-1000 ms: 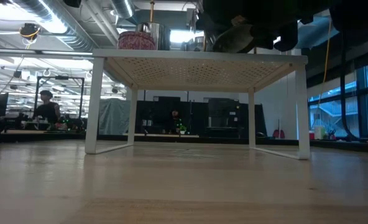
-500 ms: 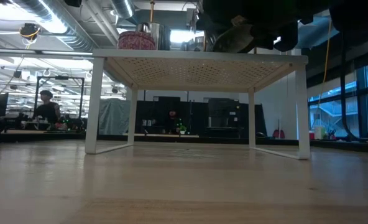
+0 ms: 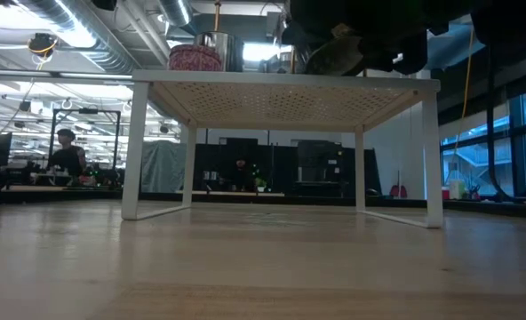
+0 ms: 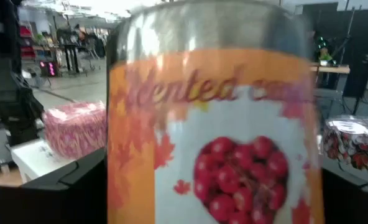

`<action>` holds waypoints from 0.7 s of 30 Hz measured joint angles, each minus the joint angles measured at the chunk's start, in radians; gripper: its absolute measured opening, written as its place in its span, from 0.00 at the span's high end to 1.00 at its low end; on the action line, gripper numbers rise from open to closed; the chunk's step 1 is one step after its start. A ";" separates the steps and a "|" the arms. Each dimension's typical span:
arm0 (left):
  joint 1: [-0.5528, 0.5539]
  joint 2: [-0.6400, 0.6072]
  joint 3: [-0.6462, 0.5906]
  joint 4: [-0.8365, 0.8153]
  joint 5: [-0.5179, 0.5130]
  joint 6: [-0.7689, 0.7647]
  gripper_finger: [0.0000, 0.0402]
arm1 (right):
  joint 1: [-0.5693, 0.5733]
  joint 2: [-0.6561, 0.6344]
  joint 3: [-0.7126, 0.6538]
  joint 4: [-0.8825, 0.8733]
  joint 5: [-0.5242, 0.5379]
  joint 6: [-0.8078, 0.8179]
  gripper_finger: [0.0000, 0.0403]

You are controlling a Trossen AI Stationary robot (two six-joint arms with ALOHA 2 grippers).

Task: Pick & Place candle stick holders
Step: Put the big silver scented candle on the shelf

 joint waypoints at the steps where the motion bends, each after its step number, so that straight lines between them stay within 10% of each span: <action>1: 0.000 0.000 0.000 0.000 0.000 0.000 0.57 | 0.000 0.000 -0.001 -0.004 0.002 0.000 0.08; 21: 0.000 0.000 0.000 -0.001 0.000 0.000 0.57 | 0.000 0.000 -0.001 -0.101 0.034 0.082 0.10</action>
